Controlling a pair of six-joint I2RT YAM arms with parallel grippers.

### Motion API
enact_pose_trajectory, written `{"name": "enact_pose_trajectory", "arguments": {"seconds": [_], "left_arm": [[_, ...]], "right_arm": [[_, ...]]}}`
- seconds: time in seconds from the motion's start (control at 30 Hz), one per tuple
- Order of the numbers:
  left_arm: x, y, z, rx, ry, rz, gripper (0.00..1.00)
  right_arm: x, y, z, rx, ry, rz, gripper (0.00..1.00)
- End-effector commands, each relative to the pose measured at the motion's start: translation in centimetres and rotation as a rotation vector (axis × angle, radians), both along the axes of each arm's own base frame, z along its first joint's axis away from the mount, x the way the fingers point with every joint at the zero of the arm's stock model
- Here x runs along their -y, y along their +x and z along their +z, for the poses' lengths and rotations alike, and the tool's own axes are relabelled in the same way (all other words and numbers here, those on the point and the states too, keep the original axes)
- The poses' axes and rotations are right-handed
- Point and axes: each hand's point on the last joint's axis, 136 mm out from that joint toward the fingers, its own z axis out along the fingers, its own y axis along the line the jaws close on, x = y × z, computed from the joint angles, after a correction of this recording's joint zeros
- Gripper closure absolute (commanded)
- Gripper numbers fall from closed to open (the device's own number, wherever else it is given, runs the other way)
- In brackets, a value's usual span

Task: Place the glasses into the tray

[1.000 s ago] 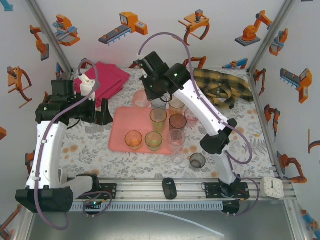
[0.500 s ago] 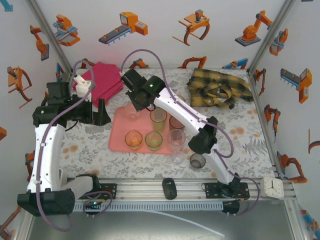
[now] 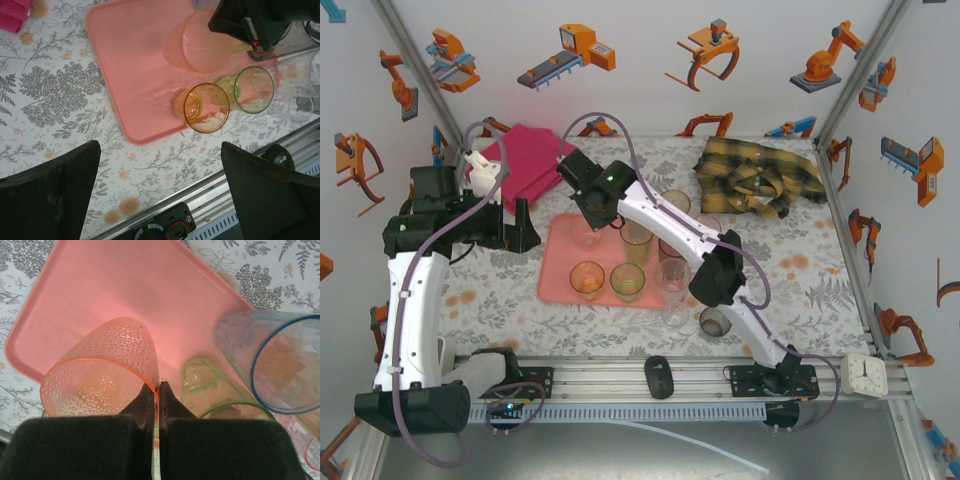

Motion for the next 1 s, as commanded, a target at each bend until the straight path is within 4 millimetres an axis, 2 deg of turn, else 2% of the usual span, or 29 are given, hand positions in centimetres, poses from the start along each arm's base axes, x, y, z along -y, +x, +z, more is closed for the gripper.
{"name": "enact_pose_trajectory", "arguments": {"seconds": [0.0,0.47,0.97], "left_arm": [[0.0,0.0,-0.2,-0.012,-0.02,0.002,0.02],[-0.1,-0.1,-0.7,-0.027,-0.024,0.007,0.02],[0.0,0.2,-0.8,-0.031,-0.03,0.004,0.02]], "right_arm": [[-0.5,0.2,-1.1,0.006,-0.011,0.005,1.0],[-0.1,0.0,-4.1,-0.066,-0.043,0.0,0.98],[0.7,0.2,-5.9,-0.113,-0.061,-0.018,0.94]]}}
